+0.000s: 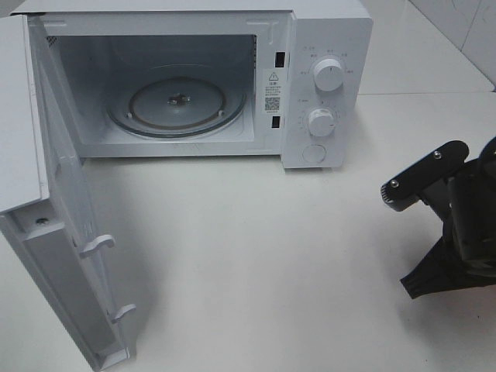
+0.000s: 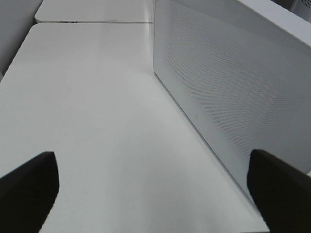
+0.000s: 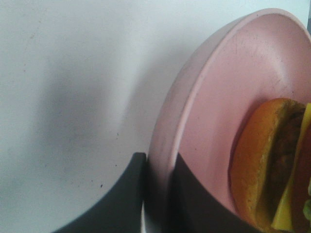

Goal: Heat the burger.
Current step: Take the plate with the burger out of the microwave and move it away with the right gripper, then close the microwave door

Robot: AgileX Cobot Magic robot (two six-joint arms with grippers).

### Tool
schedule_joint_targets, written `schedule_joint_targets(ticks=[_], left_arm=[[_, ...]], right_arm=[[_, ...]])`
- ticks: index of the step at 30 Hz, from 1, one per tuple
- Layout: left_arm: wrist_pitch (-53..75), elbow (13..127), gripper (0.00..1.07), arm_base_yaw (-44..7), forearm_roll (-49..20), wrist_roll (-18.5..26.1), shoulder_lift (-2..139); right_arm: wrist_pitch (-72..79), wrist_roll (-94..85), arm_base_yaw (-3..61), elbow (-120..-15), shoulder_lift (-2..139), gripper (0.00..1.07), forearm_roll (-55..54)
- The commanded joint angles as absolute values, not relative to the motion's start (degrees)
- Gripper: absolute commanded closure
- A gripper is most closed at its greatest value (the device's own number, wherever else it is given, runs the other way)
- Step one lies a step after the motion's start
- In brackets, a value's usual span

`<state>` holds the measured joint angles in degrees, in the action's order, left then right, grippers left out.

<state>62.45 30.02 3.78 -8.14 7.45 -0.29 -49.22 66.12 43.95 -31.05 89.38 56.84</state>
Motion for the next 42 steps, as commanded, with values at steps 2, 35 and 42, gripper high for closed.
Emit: schedule_joint_targets(ticks=[2, 35, 42], left_arm=[[61.88, 30.02, 0.09, 3.9, -8.25, 7.39, -0.57], [61.88, 30.02, 0.09, 3.9, -8.25, 7.39, -0.57], [61.88, 30.02, 0.09, 3.9, -8.25, 7.39, -0.57]], right_arm=[[-53.0, 67.78, 41.88, -31.4, 91.85, 1.04, 60.22], [-45.32, 66.12, 35.64, -33.8, 97.86, 0.54, 56.09], [-43.09, 51.39, 35.64, -35.47, 86.29, 0.53, 45.89]])
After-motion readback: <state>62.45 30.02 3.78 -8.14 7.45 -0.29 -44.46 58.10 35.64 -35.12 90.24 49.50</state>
